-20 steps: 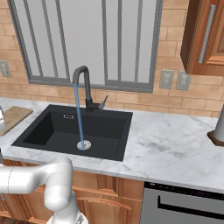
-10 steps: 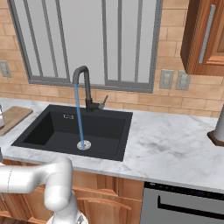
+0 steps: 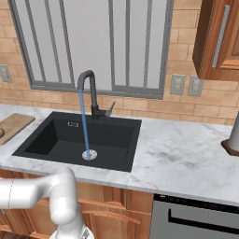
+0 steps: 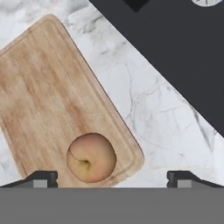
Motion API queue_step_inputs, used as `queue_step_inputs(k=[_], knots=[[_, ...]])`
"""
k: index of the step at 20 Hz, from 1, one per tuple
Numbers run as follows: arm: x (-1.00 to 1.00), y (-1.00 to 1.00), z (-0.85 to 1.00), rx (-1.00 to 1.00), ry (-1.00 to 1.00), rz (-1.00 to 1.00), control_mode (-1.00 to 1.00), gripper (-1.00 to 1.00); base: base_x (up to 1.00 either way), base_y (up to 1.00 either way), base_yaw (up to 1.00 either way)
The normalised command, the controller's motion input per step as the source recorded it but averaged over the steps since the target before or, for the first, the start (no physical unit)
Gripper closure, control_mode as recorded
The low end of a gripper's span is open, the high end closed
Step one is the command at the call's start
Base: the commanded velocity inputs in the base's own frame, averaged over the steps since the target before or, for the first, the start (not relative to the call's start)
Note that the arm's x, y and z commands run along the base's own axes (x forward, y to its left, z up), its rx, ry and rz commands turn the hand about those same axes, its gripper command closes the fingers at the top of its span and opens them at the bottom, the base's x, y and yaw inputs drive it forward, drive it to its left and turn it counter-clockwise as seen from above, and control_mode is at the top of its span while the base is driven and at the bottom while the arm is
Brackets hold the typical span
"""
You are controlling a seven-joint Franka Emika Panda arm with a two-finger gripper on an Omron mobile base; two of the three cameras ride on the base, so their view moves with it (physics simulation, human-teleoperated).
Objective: Pick the peach from the sink and place it on the cutting board to airdry. Then turn off the sink faucet.
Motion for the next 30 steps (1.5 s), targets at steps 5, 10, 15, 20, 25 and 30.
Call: queue_step_inputs(k=[5,10,15,20,25,30], knots=[[-0.64,-0.78,0.34,0.01,-0.16,0.1,-1.0,-1.0,0.0,0.0,0.0],[-0.71,-0.9,0.44,0.04,-0.17,0.14,-1.0,-1.0,0.0,0.0,0.0],[-0.76,-0.78,0.55,0.04,-0.18,0.17,-1.0,-1.0,0.0,0.0,0.0],[-0.62,-0.35,0.58,0.06,-0.07,0.14,-1.0,-1.0,0.0,0.0,0.0],[-0.55,0.03,0.13,0.0,-0.07,0.05,-1.0,-1.0,0.0,0.0,0.0],[-0.48,0.14,0.04,-0.05,-0.08,0.01,-1.0,-1.0,0.0,0.0,0.0]])
